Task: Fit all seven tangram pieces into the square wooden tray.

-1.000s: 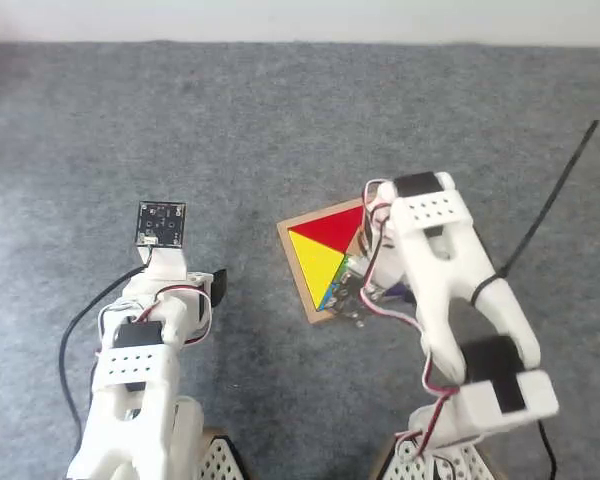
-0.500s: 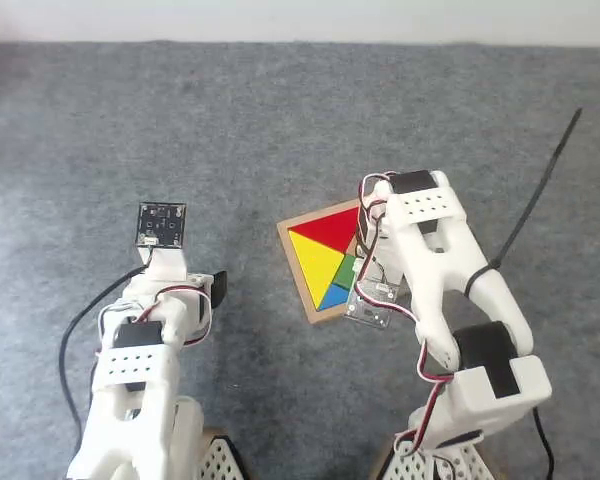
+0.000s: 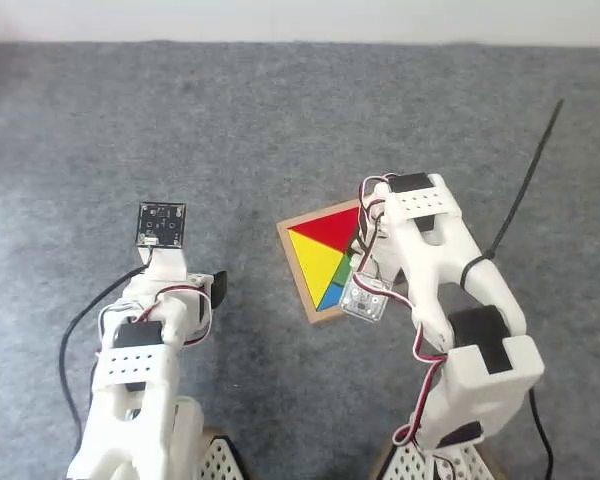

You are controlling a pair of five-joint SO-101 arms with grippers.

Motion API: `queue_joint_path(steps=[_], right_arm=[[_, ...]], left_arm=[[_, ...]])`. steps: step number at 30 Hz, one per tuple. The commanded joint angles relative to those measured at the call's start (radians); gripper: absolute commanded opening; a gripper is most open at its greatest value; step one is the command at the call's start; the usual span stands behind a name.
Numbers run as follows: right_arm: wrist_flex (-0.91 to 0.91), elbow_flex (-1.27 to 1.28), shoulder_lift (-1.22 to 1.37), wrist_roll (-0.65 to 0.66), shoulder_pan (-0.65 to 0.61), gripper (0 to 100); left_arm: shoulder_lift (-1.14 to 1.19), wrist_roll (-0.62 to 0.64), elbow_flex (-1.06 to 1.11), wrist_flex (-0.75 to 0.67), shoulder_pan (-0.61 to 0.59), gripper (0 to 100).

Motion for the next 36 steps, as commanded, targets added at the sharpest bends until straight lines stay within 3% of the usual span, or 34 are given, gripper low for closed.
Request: queue_joint_path(steps=[1,4,8,12,14,18,23,29,32,36], right_arm=[[-0.016,-0.038,-0.091,-0.066,0.004,27.6],[-0.016,-0.038,-0.163,-0.258,-0.031,27.5],[-0.016,-0.032,-0.266,-0.713,-0.054,27.5],[0.019,-0.029,-0.352,-0.838,0.025,27.5],[0.024,-0.028,-0.378,-0.973,0.038,27.5],[-0.044,-0.021,-0.381,-1.427,0.065,27.5],[-0.058,-0.018,-0.456,-1.907,0.226,27.4],[-0.189,0.374,-0.826,-2.104,0.3,27.0],[-0.274,0.628,-1.027,-2.177,0.311,19.4],[-0.286,0.878,-1.264,-2.182,0.328,7.7]], left_arm=[[-0.012,-0.006,-0.01,0.003,0.002,27],[-0.012,-0.006,-0.01,0.003,0.002,27],[-0.012,-0.008,-0.01,0.002,0.002,27],[-0.012,-0.008,-0.012,0.0,0.003,27],[-0.012,-0.008,-0.012,0.0,0.003,27],[-0.012,-0.008,-0.012,-0.002,0.005,27],[-0.012,-0.005,-0.012,-0.003,0.005,27],[-0.106,-0.003,0.035,-0.051,-0.02,27],[-0.27,0.008,0.108,-0.051,-0.029,27],[-0.552,0.037,0.223,-0.003,-0.032,27]])
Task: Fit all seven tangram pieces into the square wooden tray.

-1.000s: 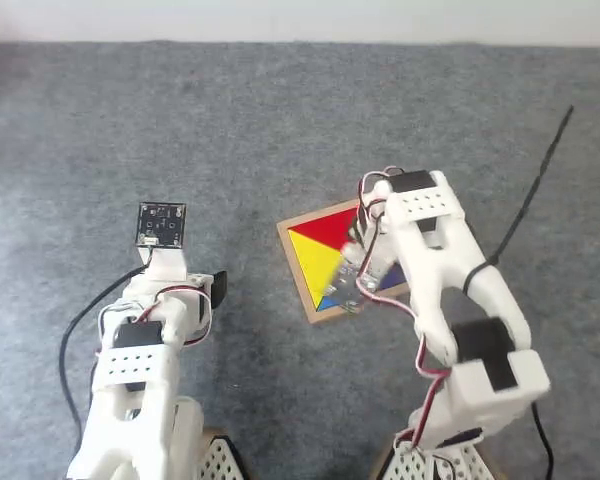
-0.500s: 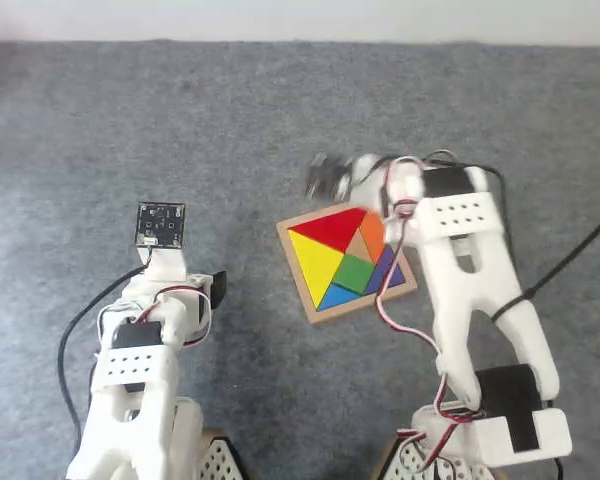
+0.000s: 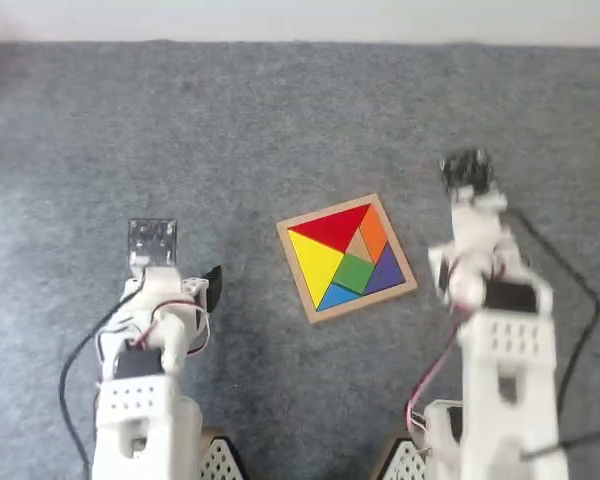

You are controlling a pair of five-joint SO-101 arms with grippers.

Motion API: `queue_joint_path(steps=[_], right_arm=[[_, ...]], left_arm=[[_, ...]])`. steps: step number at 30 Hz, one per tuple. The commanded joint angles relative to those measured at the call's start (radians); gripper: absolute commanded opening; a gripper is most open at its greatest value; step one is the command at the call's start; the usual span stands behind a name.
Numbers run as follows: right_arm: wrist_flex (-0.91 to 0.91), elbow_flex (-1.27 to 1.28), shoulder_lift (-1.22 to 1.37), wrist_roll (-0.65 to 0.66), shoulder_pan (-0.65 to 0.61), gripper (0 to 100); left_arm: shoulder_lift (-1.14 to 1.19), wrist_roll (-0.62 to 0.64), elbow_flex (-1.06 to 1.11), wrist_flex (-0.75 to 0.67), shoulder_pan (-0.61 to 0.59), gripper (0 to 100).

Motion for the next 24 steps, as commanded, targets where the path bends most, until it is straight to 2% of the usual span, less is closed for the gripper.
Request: queue_joint_path(steps=[1,6,7,13,17,24], right_arm=[[-0.002,0.183,-0.245,-0.018,0.03,6.8],[0.127,0.328,-0.478,-0.015,0.073,6.5],[0.142,0.356,-0.522,-0.018,0.079,6.5],[0.186,0.586,-0.802,-0.017,0.085,6.6],[0.237,0.647,-0.974,-0.015,0.151,6.6],[0.257,0.658,-0.903,-0.015,0.185,6.5]], left_arm=[[-0.281,0.026,0.036,0.086,-0.014,27],[-0.618,0.028,0.028,0.457,-0.026,27],[-0.649,0.028,0.028,0.489,-0.026,27],[-0.572,0.028,0.028,0.445,-0.025,27],[-0.571,0.028,0.028,0.446,-0.028,27],[-0.569,0.025,0.03,0.446,-0.032,27]])
